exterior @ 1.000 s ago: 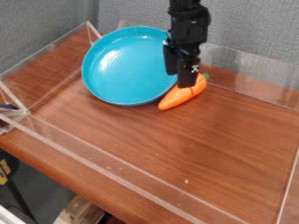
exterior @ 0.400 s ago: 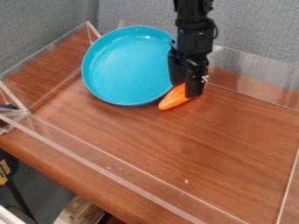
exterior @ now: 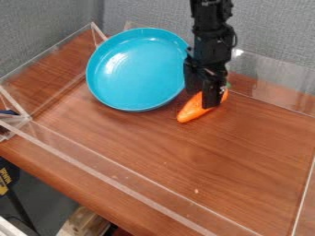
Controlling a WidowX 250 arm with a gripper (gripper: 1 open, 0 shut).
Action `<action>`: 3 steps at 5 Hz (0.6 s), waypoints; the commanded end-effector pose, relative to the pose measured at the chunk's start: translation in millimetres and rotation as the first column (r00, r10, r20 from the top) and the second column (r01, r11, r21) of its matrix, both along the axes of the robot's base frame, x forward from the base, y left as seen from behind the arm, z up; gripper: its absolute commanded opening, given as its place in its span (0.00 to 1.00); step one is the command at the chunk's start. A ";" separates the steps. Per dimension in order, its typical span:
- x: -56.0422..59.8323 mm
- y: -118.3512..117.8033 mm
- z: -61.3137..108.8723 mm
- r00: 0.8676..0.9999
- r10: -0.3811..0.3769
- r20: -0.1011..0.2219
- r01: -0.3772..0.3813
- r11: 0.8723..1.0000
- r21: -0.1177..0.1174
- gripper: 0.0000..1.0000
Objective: Remove the red object from the blue plate and put it on the table
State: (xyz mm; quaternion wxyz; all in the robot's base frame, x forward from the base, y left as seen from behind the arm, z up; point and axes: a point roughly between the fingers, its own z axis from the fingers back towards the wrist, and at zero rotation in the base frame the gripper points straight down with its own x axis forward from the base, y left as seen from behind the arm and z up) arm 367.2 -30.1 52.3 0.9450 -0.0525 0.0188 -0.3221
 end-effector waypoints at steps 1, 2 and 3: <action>1.2 -16.5 17.2 0.998 -0.029 0.053 0.029 1.000 0.006 0.00; -2.9 -6.3 22.4 0.998 -0.038 0.057 0.038 0.999 0.015 0.00; -6.5 3.7 28.5 0.997 -0.042 0.063 0.041 0.999 0.025 0.00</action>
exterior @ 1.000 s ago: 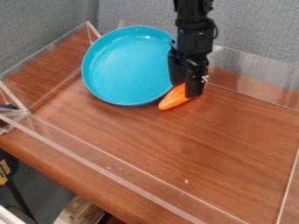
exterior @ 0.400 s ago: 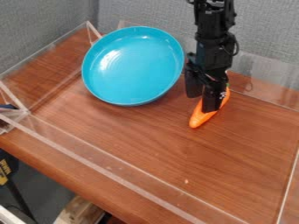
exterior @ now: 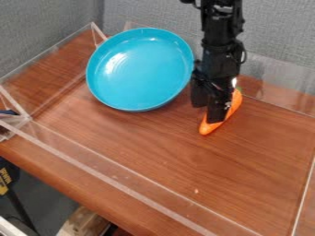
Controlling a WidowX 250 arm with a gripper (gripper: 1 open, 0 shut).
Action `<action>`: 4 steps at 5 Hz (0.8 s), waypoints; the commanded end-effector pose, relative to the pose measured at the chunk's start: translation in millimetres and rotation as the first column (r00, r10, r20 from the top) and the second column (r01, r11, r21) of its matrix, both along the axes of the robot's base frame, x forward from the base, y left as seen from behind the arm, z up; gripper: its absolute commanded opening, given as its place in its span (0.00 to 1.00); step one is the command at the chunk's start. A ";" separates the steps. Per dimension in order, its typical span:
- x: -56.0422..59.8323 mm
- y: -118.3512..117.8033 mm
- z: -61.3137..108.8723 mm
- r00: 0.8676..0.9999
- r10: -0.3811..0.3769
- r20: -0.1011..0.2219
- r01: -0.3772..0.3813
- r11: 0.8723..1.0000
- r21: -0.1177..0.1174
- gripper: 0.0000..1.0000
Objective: Remove the red object from the blue plate and put it on the table
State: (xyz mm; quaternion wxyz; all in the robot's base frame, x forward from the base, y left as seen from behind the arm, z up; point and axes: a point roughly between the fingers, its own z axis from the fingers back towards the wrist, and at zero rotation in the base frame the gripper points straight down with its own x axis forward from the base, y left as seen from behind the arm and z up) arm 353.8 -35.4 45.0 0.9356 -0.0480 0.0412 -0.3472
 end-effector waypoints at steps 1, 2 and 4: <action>7.3 13.3 44.4 0.989 0.082 0.122 -0.084 0.996 0.010 1.00; 12.1 10.0 45.7 0.983 0.125 0.132 -0.128 0.992 0.017 1.00; 10.3 -6.9 48.7 0.975 0.165 0.147 -0.170 0.985 0.024 1.00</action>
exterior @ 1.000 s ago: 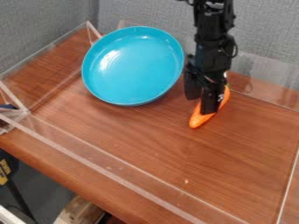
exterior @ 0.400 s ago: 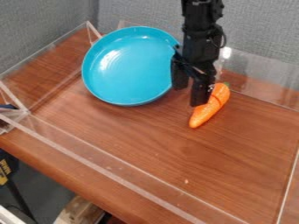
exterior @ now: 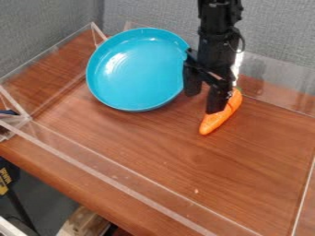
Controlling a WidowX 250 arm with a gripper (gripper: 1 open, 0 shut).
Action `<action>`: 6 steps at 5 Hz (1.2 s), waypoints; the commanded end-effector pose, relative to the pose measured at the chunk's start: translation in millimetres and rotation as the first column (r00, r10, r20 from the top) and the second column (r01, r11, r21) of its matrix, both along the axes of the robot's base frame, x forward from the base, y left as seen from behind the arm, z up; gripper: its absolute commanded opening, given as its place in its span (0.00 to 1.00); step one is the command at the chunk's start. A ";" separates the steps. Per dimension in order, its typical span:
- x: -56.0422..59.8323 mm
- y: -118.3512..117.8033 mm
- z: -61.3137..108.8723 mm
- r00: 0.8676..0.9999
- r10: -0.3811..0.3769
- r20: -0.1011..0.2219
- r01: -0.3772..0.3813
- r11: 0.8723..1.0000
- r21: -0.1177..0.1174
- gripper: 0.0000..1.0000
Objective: Remove the red object from the blue plate and put it on the table
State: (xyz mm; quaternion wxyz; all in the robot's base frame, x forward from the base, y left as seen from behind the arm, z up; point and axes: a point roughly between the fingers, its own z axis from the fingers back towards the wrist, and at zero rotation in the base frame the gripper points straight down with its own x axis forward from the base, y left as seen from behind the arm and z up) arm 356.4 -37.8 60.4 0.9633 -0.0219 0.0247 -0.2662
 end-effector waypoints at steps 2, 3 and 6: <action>-1.0 -8.3 9.6 0.995 0.052 0.090 -0.052 0.999 -0.007 1.00; -5.5 -7.1 8.3 0.992 0.084 0.098 -0.083 0.996 -0.010 1.00; 6.7 8.9 34.9 0.990 0.044 0.132 -0.040 0.999 -0.029 1.00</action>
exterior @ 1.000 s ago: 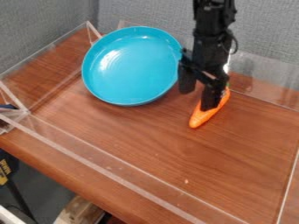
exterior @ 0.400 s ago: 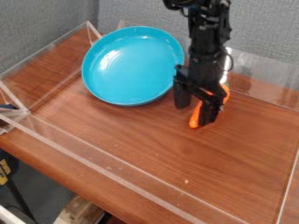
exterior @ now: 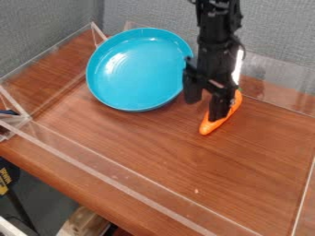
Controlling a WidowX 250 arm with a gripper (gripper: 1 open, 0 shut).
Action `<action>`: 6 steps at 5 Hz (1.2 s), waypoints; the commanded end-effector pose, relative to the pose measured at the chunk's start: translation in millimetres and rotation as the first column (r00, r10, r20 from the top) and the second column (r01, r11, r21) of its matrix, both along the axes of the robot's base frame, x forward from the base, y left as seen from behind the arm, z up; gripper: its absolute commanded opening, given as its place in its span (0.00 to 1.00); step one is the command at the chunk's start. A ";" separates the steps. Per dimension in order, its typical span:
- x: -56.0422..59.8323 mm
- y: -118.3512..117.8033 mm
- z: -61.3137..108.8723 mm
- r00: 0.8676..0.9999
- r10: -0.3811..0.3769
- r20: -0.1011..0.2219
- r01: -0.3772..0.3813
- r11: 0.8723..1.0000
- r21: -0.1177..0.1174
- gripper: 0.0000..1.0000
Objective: Remove the red object from the blue plate and put it on the table
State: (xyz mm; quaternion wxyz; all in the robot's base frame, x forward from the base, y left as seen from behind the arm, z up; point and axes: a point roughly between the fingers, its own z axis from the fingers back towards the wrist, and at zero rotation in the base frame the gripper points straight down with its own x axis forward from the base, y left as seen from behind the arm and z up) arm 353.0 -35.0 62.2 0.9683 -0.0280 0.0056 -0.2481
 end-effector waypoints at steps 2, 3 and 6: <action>26.4 15.3 32.1 0.994 -0.051 0.097 0.052 0.999 -0.002 1.00; 29.5 20.4 25.2 0.994 -0.072 0.081 0.072 0.997 -0.005 1.00; 30.9 -22.9 35.8 0.993 -0.102 0.060 0.102 0.995 -0.002 1.00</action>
